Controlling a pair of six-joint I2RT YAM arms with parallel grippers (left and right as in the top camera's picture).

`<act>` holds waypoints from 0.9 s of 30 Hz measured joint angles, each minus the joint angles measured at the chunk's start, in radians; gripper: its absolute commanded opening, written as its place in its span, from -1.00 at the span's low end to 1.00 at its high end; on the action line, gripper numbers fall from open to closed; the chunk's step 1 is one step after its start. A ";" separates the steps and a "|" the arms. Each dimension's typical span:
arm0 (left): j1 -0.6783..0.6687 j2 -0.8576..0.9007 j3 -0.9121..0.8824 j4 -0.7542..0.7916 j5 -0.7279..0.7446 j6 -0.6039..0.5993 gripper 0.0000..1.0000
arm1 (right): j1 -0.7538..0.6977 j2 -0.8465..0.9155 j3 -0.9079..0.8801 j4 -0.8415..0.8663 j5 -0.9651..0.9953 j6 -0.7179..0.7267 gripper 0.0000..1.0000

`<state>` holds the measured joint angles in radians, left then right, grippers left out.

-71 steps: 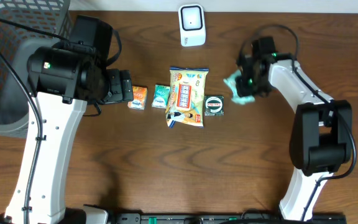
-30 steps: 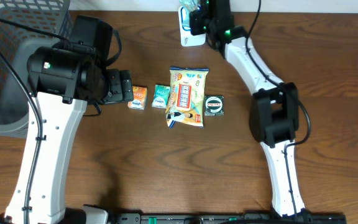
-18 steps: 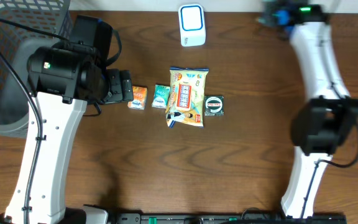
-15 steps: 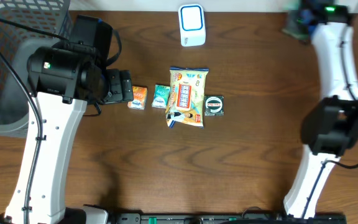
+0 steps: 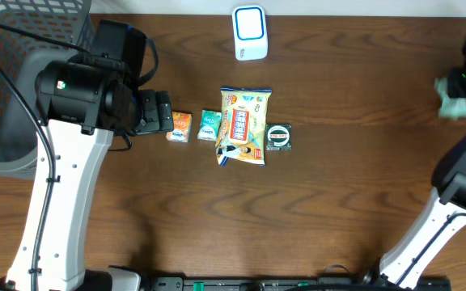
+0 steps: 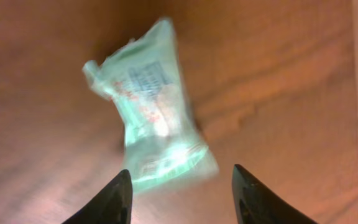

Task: Scan the item barcode
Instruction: 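Drop the light-green pack at the far right of the table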

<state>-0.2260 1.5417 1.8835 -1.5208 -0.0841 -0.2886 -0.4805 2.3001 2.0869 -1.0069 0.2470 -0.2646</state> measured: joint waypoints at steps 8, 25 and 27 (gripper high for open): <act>0.000 0.000 0.000 0.000 0.000 0.000 0.96 | -0.019 0.000 -0.003 -0.029 -0.049 0.050 0.45; 0.000 0.000 0.000 0.000 0.000 0.000 0.95 | 0.373 -0.175 -0.007 -0.376 -0.786 0.178 0.77; 0.000 0.000 0.000 0.000 0.000 0.000 0.95 | 0.462 -0.167 -0.015 -0.415 -0.757 0.181 0.88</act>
<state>-0.2260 1.5417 1.8835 -1.5204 -0.0841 -0.2882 -0.0185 2.1326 2.0720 -1.4216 -0.5102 -0.0837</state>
